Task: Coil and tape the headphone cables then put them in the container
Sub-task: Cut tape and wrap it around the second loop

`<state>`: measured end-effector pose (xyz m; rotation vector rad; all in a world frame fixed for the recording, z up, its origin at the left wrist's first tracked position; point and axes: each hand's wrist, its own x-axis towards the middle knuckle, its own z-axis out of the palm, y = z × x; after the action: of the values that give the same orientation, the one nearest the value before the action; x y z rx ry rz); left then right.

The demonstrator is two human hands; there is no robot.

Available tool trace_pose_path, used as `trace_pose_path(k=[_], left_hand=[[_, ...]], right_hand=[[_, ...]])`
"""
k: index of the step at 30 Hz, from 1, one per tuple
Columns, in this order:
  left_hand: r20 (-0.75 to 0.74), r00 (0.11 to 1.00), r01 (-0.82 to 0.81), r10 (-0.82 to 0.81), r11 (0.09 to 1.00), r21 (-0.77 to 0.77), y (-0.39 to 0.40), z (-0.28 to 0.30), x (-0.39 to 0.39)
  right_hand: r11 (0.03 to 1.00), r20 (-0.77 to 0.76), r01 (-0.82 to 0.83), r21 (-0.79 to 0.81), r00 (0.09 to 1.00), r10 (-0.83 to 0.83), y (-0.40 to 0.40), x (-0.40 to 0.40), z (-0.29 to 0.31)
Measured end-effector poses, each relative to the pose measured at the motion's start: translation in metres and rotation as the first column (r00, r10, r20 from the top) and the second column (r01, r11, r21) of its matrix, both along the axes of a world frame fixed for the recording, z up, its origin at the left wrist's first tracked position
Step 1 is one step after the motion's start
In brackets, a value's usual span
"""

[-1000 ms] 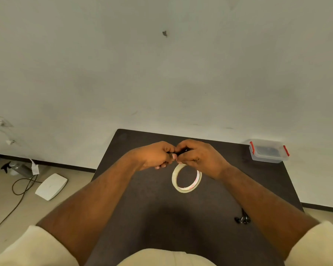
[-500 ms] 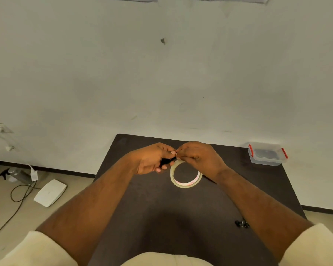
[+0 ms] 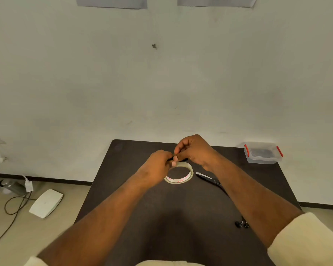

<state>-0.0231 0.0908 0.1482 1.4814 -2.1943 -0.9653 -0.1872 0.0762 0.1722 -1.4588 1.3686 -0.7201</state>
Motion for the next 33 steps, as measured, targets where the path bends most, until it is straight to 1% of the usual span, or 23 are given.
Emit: trace_pose_path(k=[2, 4, 6, 8, 10, 13, 15, 17, 19, 21, 24, 26, 29, 31, 33], left_hand=[[0.017, 0.999, -0.037, 0.039, 0.996, -0.083, 0.002, -0.003, -0.002], [0.03, 0.996, -0.081, 0.086, 0.988, -0.132, 0.003, -0.005, -0.004], [0.033, 0.993, -0.108, 0.114, 0.984, -0.144, 0.004, -0.006, -0.006], [0.026, 0.992, -0.118, 0.123, 0.983, -0.139, 0.002, -0.005, -0.008], [-0.003, 0.99, -0.14, 0.14, 0.983, -0.123, -0.001, -0.005, -0.008], [-0.051, 0.988, -0.15, 0.147, 0.987, -0.06, -0.005, -0.004, -0.007], [-0.093, 0.985, -0.143, 0.144, 0.99, 0.01, -0.008, -0.002, -0.005], [-0.126, 0.982, -0.13, 0.14, 0.988, 0.08, -0.011, -0.002, -0.003], [-0.121, 0.984, -0.115, 0.129, 0.986, 0.121, -0.015, -0.001, -0.001], [-0.105, 0.988, -0.097, 0.113, 0.984, 0.149, -0.019, 0.002, 0.001], [-0.087, 0.99, -0.095, 0.111, 0.981, 0.17, -0.025, 0.009, 0.004], [-0.075, 0.99, -0.108, 0.12, 0.982, 0.153, -0.027, 0.01, 0.003], [-0.051, 0.985, -0.16, 0.163, 0.986, 0.05, -0.028, 0.007, -0.002], [-0.043, 0.982, -0.183, 0.183, 0.983, -0.004, -0.027, 0.003, -0.003], [-0.045, 0.985, -0.168, 0.165, 0.984, -0.055, -0.022, 0.002, -0.003]], right_hand=[[0.999, 0.016, 0.034, 0.032, 0.999, -0.035, -0.001, 0.001, 0.0], [0.994, 0.06, 0.068, 0.08, 0.996, -0.073, -0.003, 0.001, -0.001], [0.988, 0.102, 0.088, 0.129, 0.99, -0.102, -0.004, 0.0, -0.001], [0.988, 0.114, 0.086, 0.126, 0.988, -0.101, -0.005, -0.001, -0.002], [0.996, 0.098, 0.076, 0.056, 0.992, -0.081, -0.002, -0.001, -0.004], [0.99, -0.007, 0.032, -0.138, 0.999, -0.033, 0.004, 0.0, -0.01], [0.968, -0.108, -0.038, -0.249, 0.994, 0.011, 0.008, -0.002, -0.011], [0.93, -0.229, -0.166, -0.329, 0.969, 0.092, 0.01, -0.006, -0.012], [0.886, -0.368, -0.31, -0.345, 0.913, 0.176, 0.01, -0.01, -0.014], [0.864, -0.485, -0.412, -0.29, 0.841, 0.239, 0.009, -0.011, -0.012], [0.821, -0.652, -0.513, -0.251, 0.716, 0.248, 0.005, -0.005, -0.002], [0.801, -0.746, -0.556, -0.223, 0.626, 0.226, 0.002, 0.0, 0.006], [0.742, -0.882, -0.621, -0.253, 0.463, 0.087, -0.004, 0.005, 0.009], [0.733, -0.908, -0.63, -0.258, 0.417, 0.039, -0.005, 0.008, 0.009], [0.73, -0.909, -0.635, -0.253, 0.414, 0.045, -0.004, 0.01, 0.011]])
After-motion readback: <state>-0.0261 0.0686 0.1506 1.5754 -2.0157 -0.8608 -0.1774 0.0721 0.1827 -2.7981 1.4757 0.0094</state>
